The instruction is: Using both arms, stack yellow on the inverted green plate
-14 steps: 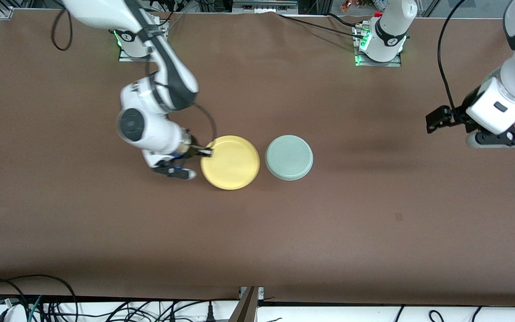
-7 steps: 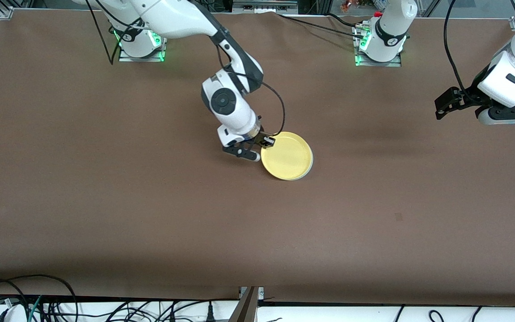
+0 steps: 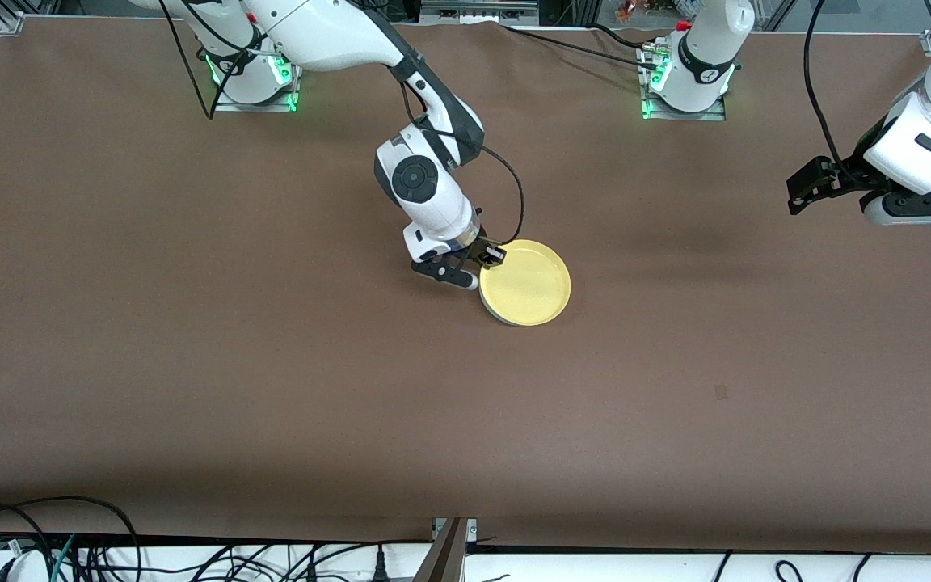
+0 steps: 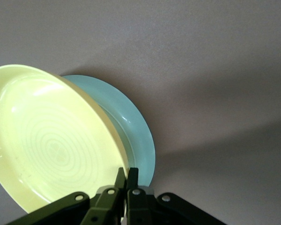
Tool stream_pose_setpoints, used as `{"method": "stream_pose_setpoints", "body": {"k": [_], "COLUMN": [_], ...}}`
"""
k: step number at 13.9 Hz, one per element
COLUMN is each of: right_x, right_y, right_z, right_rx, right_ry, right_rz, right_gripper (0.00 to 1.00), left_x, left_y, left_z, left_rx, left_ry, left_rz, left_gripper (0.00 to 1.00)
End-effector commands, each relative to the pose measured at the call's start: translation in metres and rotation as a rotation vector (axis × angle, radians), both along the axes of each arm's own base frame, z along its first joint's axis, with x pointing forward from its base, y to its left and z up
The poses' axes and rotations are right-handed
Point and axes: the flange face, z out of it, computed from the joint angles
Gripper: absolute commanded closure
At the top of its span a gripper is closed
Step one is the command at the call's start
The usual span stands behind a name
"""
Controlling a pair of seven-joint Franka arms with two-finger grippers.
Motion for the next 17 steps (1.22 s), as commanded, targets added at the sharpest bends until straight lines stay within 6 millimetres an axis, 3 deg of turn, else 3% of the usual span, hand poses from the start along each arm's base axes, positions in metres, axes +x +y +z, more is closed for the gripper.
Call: {"method": "stream_pose_setpoints", "body": {"k": [1, 2, 4, 6, 8, 12, 15, 17], "right_x": [0.001, 0.003, 0.006, 0.014, 0.037, 0.084, 0.094, 0.092], "right_y": [0.003, 0.001, 0.001, -0.005, -0.03, -0.123, -0.192, -0.251], "right_z": [0.003, 0.004, 0.011, 0.033, 0.084, 0.189, 0.262, 0.302], "right_rx": [0.012, 0.012, 0.02, 0.026, 0.014, -0.028, -0.046, -0.055], "right_ry": [0.008, 0.006, -0.003, -0.01, 0.002, 0.009, 0.019, 0.047], "right_rz": [-0.007, -0.011, -0.008, -0.012, -0.023, -0.092, -0.054, 0.02], "right_gripper": [0.34, 0.0, 0.0, 0.0, 0.0, 0.0, 0.0, 0.0], "left_x": [-0.005, -0.004, -0.004, -0.006, -0.006, -0.006, -0.006, -0.006], "left_y": [0.009, 0.01, 0.009, 0.006, 0.005, 0.005, 0.004, 0.004], "left_z": [0.002, 0.002, 0.003, 0.004, 0.004, 0.004, 0.007, 0.007], "left_rx": [0.016, 0.016, 0.016, 0.017, 0.017, 0.017, 0.017, 0.017], "left_ry": [0.008, 0.008, 0.007, 0.016, 0.017, 0.017, 0.013, 0.014], "left_rz": [-0.031, -0.029, -0.031, -0.034, -0.036, -0.036, -0.037, -0.037], "left_gripper": [0.0, 0.0, 0.0, 0.0, 0.0, 0.0, 0.0, 0.0]}}
